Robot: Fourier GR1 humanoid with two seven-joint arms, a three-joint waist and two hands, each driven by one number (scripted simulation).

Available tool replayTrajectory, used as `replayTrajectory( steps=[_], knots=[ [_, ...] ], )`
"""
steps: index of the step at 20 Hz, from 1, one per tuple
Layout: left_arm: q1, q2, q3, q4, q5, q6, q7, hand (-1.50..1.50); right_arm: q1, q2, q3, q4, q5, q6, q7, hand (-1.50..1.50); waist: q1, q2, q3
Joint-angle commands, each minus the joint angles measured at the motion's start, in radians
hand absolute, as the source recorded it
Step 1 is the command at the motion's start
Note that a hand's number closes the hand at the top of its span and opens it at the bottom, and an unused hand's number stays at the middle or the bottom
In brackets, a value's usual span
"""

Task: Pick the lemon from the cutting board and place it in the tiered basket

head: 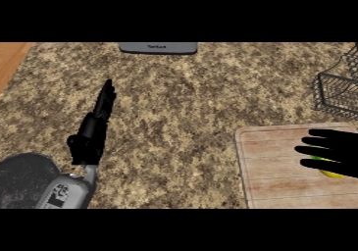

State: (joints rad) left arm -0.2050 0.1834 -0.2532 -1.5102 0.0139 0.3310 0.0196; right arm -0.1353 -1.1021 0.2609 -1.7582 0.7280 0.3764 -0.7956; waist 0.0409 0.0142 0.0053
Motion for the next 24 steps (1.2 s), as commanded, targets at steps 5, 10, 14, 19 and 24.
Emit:
replayTrajectory(
  steps=[5, 10, 14, 19, 24],
  knots=[
    [0.042, 0.0, 0.005, -0.034, -0.022, -0.004, 0.008, 0.0, -0.121, 0.077, 0.087, 0.418, 0.155, -0.192, -0.329, -1.5, -0.014, -0.009, -0.004],
    [0.009, -0.013, 0.04, -0.002, -0.015, -0.022, 0.012, 0.0, -0.185, 0.18, 0.137, 0.552, 0.222, -0.219, -0.327, -1.5, -0.025, -0.01, -0.005],
    [0.052, 0.002, 0.068, 0.009, -0.007, -0.055, -0.03, 0.0, -0.203, 0.192, 0.126, 0.603, 0.245, -0.248, -0.366, -1.5, -0.031, -0.011, -0.005],
    [0.105, -0.03, 0.009, -0.096, -0.075, -0.013, 0.031, 0.0, -0.262, 0.275, 0.155, 0.638, 0.282, -0.202, -0.307, -1.5, -0.029, -0.013, -0.005],
    [0.025, -0.023, 0.071, -0.039, -0.051, -0.047, 0.039, 0.0, -0.273, 0.282, 0.142, 0.702, 0.263, -0.214, -0.374, -1.5, -0.031, -0.012, -0.005]
  ],
)
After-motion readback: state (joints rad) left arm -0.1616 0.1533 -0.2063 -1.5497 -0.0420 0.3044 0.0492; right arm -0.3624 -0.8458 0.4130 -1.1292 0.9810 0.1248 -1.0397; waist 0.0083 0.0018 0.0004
